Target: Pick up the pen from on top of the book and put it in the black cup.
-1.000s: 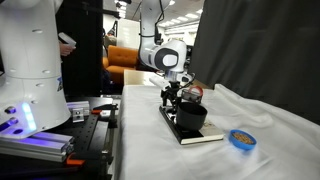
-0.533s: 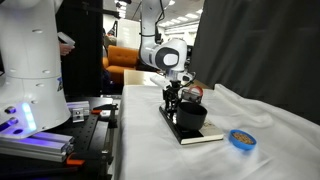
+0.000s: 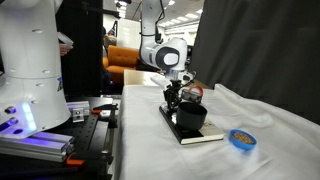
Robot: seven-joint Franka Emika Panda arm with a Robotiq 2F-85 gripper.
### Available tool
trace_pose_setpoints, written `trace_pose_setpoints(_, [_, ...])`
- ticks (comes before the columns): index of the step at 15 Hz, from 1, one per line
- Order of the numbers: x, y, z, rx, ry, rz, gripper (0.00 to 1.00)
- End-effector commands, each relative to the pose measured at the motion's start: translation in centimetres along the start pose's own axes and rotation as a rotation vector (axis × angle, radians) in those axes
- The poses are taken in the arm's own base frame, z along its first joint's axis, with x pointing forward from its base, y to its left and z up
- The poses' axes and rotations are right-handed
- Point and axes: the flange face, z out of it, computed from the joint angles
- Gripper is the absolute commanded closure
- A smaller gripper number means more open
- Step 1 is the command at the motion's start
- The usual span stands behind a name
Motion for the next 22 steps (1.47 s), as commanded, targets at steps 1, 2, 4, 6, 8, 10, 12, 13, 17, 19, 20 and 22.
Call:
trace_pose_setpoints(1, [-0.4, 0.1, -0.2, -0.003, -0.004, 0.008, 0.96])
trace_pose_setpoints(2, [-0.4, 0.2, -0.2, -0.004, -0.005, 0.009, 0.96])
trace_pose_setpoints(4, [-0.5, 0.2, -0.2, -0.006, -0.006, 0.009, 0.96])
trace_pose_setpoints(6, [-0.5, 0.5, -0.3, -0.012, -0.006, 0.014, 0.96])
trace_pose_setpoints(8, [-0.5, 0.8, -0.5, -0.021, -0.002, 0.019, 0.96])
trace_pose_setpoints(10, [-0.5, 1.4, -0.7, -0.029, 0.003, 0.021, 0.96])
trace_pose_setpoints(12, [-0.3, 2.2, -0.7, -0.039, 0.008, 0.022, 0.96])
trace_pose_setpoints(13, [-0.2, 2.5, -0.7, -0.044, 0.009, 0.021, 0.96])
trace_pose_setpoints(17, [0.0, 2.7, -0.8, -0.047, 0.016, 0.018, 0.96])
trace_pose_setpoints(19, [0.1, 2.3, -0.9, -0.043, 0.020, 0.014, 0.96])
trace_pose_setpoints(20, [0.2, 2.1, -0.9, -0.041, 0.021, 0.010, 0.96])
trace_pose_setpoints(22, [0.4, 1.7, -1.0, -0.038, 0.025, 0.003, 0.96])
